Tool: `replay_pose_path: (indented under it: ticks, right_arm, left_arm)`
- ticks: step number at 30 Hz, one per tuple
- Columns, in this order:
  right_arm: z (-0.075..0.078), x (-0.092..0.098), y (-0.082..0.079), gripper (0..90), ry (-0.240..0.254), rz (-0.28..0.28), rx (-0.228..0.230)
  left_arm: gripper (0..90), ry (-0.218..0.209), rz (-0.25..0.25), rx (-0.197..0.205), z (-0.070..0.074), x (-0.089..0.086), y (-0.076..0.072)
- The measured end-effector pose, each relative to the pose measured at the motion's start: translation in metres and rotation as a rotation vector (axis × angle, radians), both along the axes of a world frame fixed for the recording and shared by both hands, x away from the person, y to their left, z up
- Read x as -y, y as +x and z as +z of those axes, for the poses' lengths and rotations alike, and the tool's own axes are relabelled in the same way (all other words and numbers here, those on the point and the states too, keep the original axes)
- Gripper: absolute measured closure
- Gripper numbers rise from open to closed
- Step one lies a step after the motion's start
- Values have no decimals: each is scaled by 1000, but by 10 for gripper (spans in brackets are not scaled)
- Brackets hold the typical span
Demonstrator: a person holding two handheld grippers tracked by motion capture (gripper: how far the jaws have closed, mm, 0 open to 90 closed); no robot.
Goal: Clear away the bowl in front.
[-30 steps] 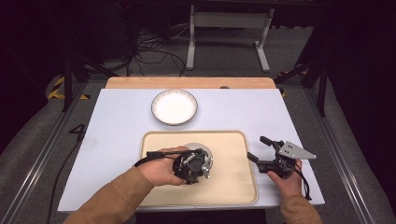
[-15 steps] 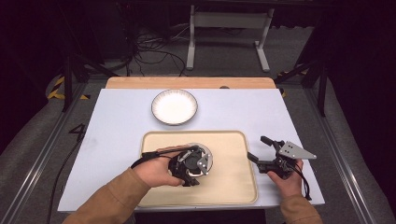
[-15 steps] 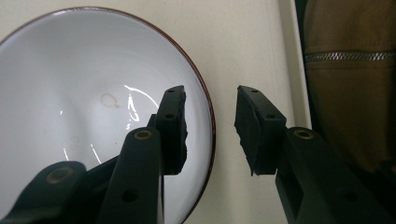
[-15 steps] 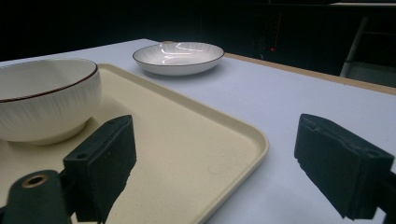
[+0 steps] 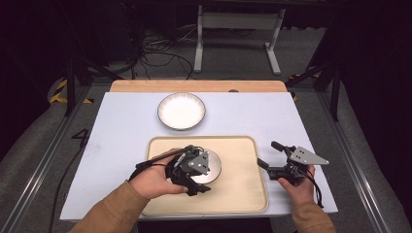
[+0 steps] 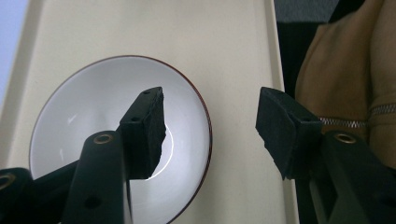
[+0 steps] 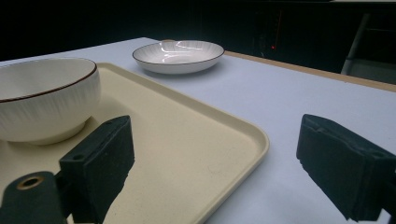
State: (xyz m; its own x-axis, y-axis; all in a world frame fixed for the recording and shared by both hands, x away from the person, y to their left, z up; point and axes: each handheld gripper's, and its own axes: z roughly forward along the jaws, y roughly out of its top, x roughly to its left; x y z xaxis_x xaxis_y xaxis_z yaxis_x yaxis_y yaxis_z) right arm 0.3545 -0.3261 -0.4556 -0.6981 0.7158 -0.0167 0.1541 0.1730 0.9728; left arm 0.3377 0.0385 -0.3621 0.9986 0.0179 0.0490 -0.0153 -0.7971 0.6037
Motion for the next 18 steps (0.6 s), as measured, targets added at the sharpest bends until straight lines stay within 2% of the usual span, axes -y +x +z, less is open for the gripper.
replay_pose_path:
  ticks: [1, 2, 9, 16, 17, 18]
  right_arm:
    - [0, 0, 0, 114, -1, 0, 0]
    - [0, 0, 0, 112, -1, -2, -1]
    - [0, -1, 0, 107, -6, -3, -1]
    - [0, -1, 1, 110, -10, 0, -8]
    - [0, -1, 1, 110, -10, 0, -8]
    - [0, -1, 1, 110, -11, 3, -11]
  left_arm:
    - [406, -37, 10, 0, 0, -4, 0]
    - [382, -50, 19, -3, 0, -6, 1]
    - [389, -131, 96, 8, 2, -25, 2]
    - [379, -217, 181, 25, 2, -51, -4]
    - [374, -217, 181, 25, 2, -51, -4]
    - [370, -246, 210, 26, 2, -58, -6]
